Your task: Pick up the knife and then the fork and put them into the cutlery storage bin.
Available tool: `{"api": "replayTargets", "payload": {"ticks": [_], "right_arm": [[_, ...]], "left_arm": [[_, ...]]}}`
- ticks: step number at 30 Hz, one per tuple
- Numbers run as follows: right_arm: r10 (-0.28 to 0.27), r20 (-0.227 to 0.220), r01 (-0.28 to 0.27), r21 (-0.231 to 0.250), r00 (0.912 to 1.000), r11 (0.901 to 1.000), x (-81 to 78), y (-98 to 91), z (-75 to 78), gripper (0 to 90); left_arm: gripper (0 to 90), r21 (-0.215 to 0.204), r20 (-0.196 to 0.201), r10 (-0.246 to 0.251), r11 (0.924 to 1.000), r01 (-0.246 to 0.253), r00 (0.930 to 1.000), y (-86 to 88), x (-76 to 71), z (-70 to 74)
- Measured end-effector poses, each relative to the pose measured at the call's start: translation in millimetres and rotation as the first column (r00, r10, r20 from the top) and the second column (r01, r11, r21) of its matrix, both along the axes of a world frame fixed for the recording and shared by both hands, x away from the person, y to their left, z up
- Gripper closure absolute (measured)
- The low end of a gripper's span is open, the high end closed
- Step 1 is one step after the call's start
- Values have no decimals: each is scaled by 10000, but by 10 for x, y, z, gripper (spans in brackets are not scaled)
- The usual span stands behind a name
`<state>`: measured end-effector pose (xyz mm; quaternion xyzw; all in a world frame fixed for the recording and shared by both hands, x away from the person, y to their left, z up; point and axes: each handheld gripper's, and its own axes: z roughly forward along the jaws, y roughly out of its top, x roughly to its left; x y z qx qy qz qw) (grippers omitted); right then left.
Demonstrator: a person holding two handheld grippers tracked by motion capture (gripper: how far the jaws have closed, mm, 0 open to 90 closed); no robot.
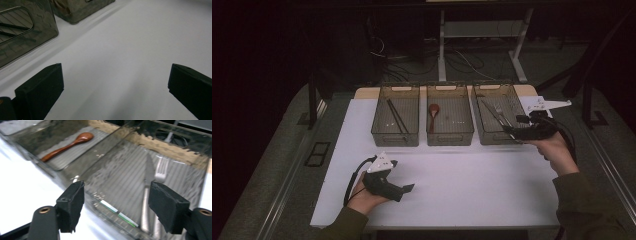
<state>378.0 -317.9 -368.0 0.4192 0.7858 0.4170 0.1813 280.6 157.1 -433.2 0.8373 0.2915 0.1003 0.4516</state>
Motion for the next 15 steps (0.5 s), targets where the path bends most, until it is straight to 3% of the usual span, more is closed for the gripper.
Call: {"api": "replayTargets", "payload": {"ticks": [6,15], "right_arm": [[489,100,-493,445,9988,9978,-245,75,-38,237],[767,478,-790,496,9959,9956,-579,235,-275,168]], "left_arm": [[0,-17,-16,-29,10000,29,10000,8,-3,-2],[0,-92,22,-19,10000,20,10000,9,-7,1]]}}
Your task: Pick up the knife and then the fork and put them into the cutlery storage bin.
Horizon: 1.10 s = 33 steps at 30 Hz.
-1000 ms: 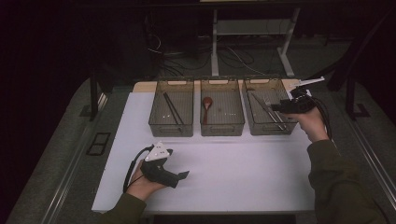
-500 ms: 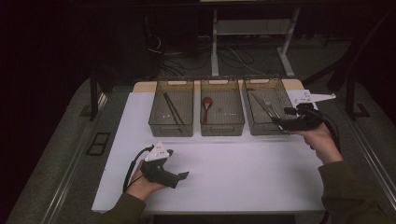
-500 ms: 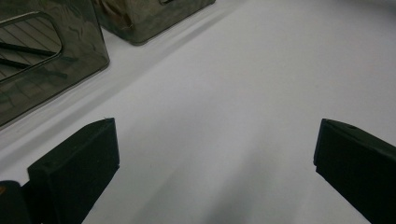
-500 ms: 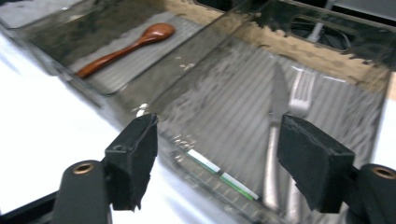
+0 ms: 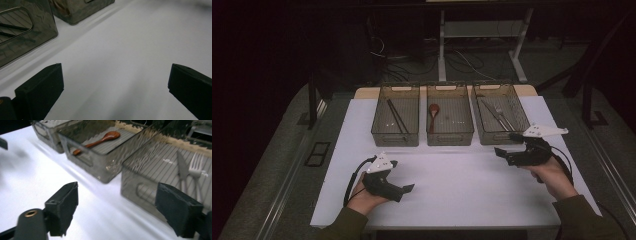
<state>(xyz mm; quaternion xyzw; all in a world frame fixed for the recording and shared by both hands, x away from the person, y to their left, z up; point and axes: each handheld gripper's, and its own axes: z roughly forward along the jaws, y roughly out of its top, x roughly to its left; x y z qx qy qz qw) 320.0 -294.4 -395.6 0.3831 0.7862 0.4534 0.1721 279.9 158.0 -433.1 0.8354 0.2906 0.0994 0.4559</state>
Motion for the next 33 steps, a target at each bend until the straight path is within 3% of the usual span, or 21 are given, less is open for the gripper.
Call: {"api": "replayTargets", "payload": {"ticks": [4,15,21,33], "right_arm": [[108,3,-108,-5,9999,9999,-162,8,-130,168],[73,-43,-70,603,10000,9982,-498,-68,-340,167],[-77,-6,77,281,10000,9996,-589,-109,-438,167],[-162,6,162,223,9999,9996,-626,-149,-461,167]], "left_arm": [[0,6,23,-5,10000,5,10000,1,-3,2],[0,-79,84,-5,10000,6,10000,2,-6,7],[0,-49,58,-51,10000,52,10000,7,-7,4],[0,-81,104,-8,10000,9,9999,14,-2,0]]}}
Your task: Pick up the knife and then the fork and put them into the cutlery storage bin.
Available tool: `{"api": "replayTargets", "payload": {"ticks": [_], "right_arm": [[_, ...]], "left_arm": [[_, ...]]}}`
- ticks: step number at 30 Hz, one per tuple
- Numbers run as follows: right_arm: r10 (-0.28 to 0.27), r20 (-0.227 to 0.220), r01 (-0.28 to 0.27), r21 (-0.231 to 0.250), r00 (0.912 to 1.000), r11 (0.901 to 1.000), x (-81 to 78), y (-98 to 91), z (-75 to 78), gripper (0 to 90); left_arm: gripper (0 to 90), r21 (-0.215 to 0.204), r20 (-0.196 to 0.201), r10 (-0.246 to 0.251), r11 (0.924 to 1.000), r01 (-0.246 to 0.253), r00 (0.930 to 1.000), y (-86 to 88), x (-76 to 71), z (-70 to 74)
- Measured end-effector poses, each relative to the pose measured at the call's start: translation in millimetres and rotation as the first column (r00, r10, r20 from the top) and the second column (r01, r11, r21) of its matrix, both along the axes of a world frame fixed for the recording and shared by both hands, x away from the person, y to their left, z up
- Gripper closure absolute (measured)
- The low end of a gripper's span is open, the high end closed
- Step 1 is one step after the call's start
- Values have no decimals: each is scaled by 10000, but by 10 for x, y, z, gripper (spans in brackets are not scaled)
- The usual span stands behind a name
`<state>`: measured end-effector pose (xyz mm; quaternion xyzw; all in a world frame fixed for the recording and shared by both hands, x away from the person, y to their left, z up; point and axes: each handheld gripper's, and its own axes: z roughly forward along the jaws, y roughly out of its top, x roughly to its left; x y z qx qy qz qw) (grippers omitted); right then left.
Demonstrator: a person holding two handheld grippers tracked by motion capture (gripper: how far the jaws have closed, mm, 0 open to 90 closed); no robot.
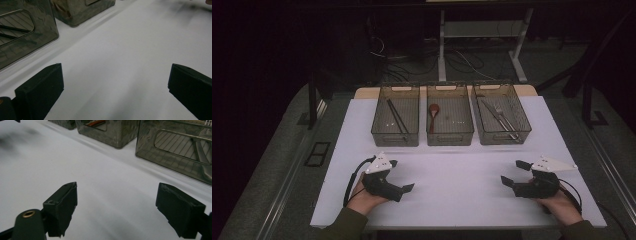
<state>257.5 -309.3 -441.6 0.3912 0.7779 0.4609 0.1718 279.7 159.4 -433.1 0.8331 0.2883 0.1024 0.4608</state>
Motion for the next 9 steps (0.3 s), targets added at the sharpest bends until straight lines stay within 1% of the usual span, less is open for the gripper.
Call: {"api": "replayTargets", "payload": {"ticks": [9], "right_arm": [[34,-35,-34,21,10000,10000,-2,9,5,167]], "left_arm": [[0,15,28,4,10000,-4,10000,-5,-4,-4]]}}
